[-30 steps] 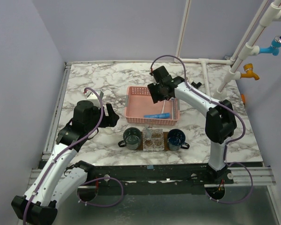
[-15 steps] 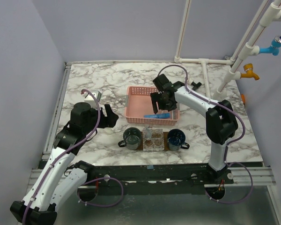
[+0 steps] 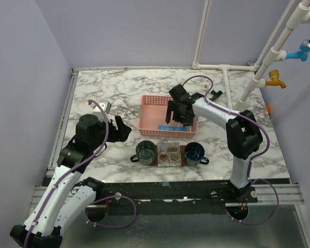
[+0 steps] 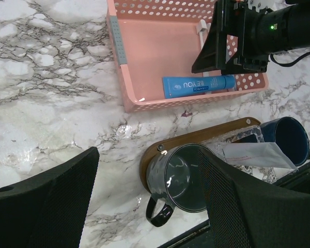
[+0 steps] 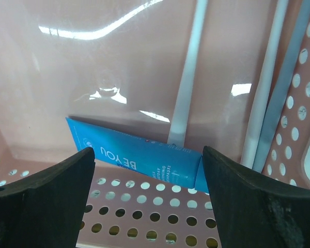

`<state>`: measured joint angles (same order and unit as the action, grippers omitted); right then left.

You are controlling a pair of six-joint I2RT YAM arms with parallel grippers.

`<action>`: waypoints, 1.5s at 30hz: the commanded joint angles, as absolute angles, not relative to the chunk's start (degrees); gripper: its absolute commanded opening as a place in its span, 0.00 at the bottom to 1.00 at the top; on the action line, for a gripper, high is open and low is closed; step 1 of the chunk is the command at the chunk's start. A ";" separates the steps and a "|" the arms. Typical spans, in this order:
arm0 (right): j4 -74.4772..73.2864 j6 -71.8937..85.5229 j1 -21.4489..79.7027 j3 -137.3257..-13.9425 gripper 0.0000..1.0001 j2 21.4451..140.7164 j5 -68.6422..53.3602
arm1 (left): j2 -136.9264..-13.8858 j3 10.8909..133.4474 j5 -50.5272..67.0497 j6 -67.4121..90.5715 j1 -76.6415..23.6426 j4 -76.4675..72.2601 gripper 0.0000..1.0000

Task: Prepare toiletry sets of a toothbrush and toothpaste on the tray

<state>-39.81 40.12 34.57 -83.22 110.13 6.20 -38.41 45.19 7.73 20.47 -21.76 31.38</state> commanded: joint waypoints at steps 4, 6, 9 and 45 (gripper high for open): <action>-40.89 40.39 35.07 -87.34 0.88 106.75 8.09 | -37.44 45.45 9.05 20.65 -22.24 31.03 0.77; -42.80 35.94 35.07 -89.17 0.87 106.76 6.44 | -37.36 45.53 9.14 20.65 -22.23 31.11 0.77; -46.15 26.30 35.07 -91.33 0.86 107.23 2.32 | -37.24 45.45 9.22 20.65 -22.25 31.20 0.77; -52.13 -14.07 34.63 -93.51 0.75 121.47 -11.37 | -38.93 45.73 9.67 20.57 -22.59 31.15 0.77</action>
